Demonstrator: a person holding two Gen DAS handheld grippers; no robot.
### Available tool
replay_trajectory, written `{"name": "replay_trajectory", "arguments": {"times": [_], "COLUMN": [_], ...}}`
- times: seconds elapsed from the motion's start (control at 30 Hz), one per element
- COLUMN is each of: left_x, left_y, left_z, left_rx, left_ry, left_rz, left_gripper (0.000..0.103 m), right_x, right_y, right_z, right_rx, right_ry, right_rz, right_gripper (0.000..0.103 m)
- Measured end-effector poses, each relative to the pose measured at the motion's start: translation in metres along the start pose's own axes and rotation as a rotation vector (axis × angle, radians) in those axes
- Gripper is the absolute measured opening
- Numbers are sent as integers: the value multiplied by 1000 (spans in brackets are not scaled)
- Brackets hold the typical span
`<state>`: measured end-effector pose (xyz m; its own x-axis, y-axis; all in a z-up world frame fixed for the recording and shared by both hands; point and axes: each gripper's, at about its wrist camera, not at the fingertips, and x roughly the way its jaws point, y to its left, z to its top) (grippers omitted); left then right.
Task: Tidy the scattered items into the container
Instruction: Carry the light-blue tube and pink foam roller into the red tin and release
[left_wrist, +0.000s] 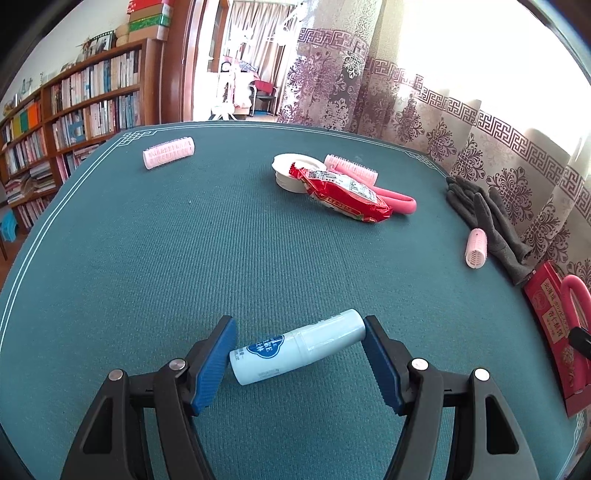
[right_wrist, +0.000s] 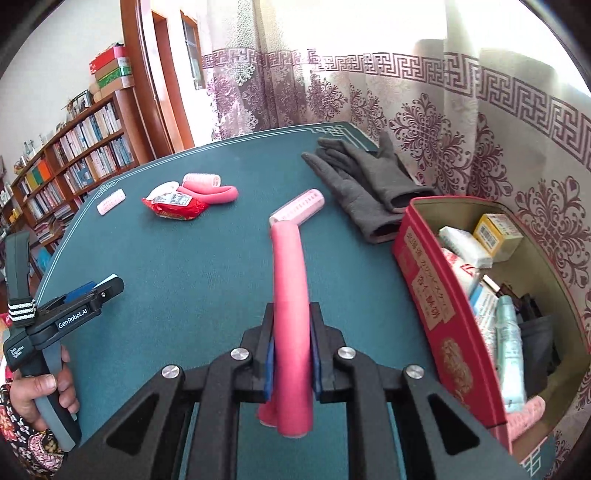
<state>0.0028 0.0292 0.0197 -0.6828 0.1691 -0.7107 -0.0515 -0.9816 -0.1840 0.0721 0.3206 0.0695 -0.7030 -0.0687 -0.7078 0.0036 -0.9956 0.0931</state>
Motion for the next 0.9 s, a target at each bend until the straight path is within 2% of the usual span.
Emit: {"name": "replay_trajectory", "arguments": {"times": [0.3, 0.6, 0.63, 0.7, 0.77, 0.8, 0.9], "left_x": [-5, -10, -11, -12, -12, -13, -15], "left_y": [-23, -49, -52, -60, -69, -75, -95], "left_z": [-5, -13, -13, -14, -13, -13, -11], "left_rx": [52, 84, 88, 97, 110, 119, 152], "left_ry": [16, 44, 47, 51, 56, 57, 55], "left_rz": [-17, -43, -43, -47, -51, -55, -71], "left_gripper": [70, 70, 70, 70, 70, 70, 70], "right_x": [-45, -39, -37, -33, -34, -36, -41], "right_y": [-85, -153, -158, -169, -174, -175, -170], "right_z": [1, 1, -1, -3, -7, -10, -16], "right_rx": [135, 236, 249, 276, 290, 290, 244], "right_ry": [-76, -52, -41, -23, -32, -45, -74], "right_rz": [-164, -261, -269, -265, -253, -246, -265], "right_gripper": [17, 17, 21, 35, 63, 67, 67]}}
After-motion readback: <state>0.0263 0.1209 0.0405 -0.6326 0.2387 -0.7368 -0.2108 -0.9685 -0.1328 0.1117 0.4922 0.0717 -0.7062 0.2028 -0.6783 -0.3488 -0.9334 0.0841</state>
